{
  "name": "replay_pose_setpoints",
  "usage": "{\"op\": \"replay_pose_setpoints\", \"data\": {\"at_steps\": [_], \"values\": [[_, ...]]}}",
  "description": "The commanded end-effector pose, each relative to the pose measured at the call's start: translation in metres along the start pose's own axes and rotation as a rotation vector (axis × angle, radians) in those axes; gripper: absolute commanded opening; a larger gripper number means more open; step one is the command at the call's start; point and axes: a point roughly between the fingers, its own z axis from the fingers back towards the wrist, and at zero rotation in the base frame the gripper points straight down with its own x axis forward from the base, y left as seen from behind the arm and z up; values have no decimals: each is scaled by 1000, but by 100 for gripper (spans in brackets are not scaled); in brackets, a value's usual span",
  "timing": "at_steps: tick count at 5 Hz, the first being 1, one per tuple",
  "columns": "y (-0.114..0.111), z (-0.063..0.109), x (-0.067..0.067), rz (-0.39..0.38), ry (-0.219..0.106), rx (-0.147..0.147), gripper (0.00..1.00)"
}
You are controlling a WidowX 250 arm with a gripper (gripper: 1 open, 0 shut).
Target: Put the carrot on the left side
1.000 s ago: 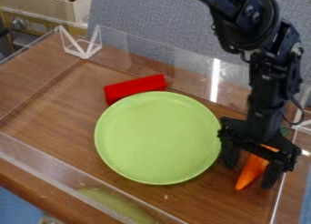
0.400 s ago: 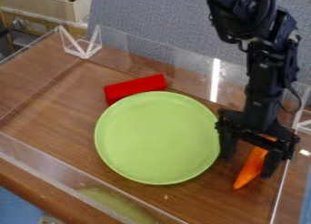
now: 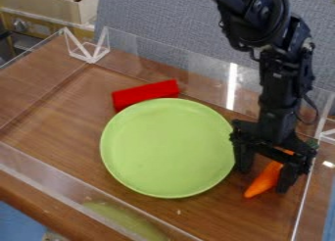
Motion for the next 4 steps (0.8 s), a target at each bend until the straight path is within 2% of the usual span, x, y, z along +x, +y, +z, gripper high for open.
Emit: {"op": "replay_pose_setpoints", "data": {"at_steps": [1,2,3,4], "values": [[-6,4,3,-66,-14,0,100],[-11,1,2,-119,-5,0,100],[-8,-1,3,-98,-6,-4,0],[-3,8,0,-71,-33,-6,0]]}}
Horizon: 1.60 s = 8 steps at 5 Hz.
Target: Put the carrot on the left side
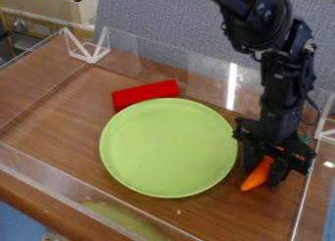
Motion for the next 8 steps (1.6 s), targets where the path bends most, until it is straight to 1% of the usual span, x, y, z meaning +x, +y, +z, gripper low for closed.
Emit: {"op": "replay_pose_setpoints", "data": {"at_steps": [1,2,3,4,5,6,7,8], "values": [[9,38,2,-19,-69,3,0],[23,68,-1,-30,-104,7,0],[37,101,-10,113,-170,24,0],[65,130,-22,302,-227,58,0],[102,139,-43,491,-236,80,0],[147,138,-65,593,-229,102,0],[185,134,-84,670,-225,112,0],[234,121,-100,711,-210,119,0]]}}
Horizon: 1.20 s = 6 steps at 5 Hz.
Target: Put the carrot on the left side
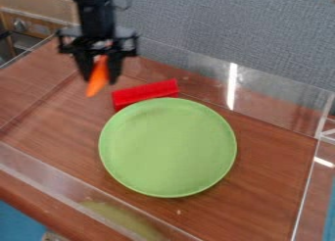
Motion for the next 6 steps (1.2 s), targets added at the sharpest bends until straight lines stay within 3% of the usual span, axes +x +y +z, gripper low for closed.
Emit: {"op": "replay_pose_setpoints", "data": {"at_steps": [1,2,3,5,6], "values": [[30,-9,31,9,-55,9,0],[44,-38,50,4,-35,11,0],[33,-48,52,-69,-1,2,0],[10,-41,34,-175,34,-49,0],[4,-41,28,-230,51,-81,100]]}}
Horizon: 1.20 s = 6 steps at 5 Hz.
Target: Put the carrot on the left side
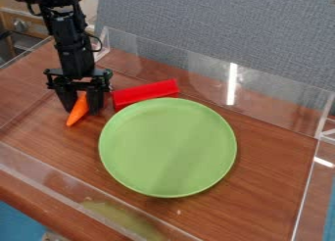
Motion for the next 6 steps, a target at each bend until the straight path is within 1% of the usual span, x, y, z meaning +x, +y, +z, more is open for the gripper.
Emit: {"op": "replay_pose_setpoints", "data": {"at_steps": [1,2,3,4,5,6], "values": [[-1,30,8,-62,-60,5,0],[3,32,13,-85,-50,-10,0],[15,31,24,-101,-40,-21,0],[17,30,25,-97,-28,-35,0],[14,36,26,-63,-36,-37,100],[21,34,26,-104,-38,-41,100]]}}
